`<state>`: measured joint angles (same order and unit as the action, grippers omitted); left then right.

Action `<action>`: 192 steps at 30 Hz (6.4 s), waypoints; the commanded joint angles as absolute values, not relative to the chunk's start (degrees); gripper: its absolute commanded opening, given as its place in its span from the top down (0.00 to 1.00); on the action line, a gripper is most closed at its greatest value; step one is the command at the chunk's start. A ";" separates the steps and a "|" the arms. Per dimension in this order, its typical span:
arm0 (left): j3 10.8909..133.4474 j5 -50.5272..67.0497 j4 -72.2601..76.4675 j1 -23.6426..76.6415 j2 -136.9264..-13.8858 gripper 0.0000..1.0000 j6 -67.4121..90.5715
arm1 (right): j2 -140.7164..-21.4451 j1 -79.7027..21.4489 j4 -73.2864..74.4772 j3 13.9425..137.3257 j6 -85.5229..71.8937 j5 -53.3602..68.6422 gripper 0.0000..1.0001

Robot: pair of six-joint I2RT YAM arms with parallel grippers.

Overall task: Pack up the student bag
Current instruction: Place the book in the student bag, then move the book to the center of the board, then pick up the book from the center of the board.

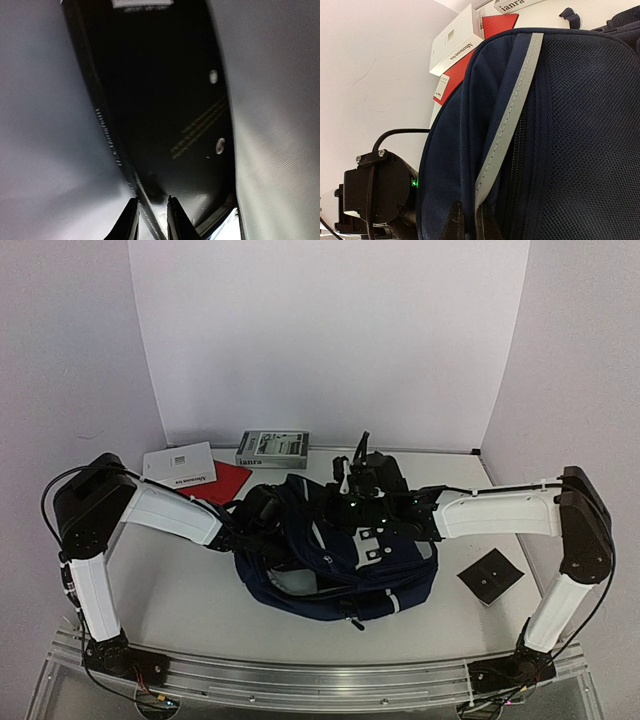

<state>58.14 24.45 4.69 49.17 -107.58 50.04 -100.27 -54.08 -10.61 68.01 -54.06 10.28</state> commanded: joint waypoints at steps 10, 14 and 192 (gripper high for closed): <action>60.57 20.87 10.12 49.53 -105.39 0.75 47.70 | -96.61 -54.48 -17.31 70.92 -51.98 5.32 1.00; 56.36 14.99 3.47 48.12 -97.26 0.61 46.21 | -95.71 -54.50 -10.00 73.12 -47.46 0.67 0.89; 49.50 51.74 16.06 30.59 -72.15 0.09 43.03 | -89.58 -45.36 -7.44 73.29 -40.73 49.52 1.00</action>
<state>47.53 47.30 7.58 30.35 -71.32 40.74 -89.03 -44.13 -3.46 70.41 -42.64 46.33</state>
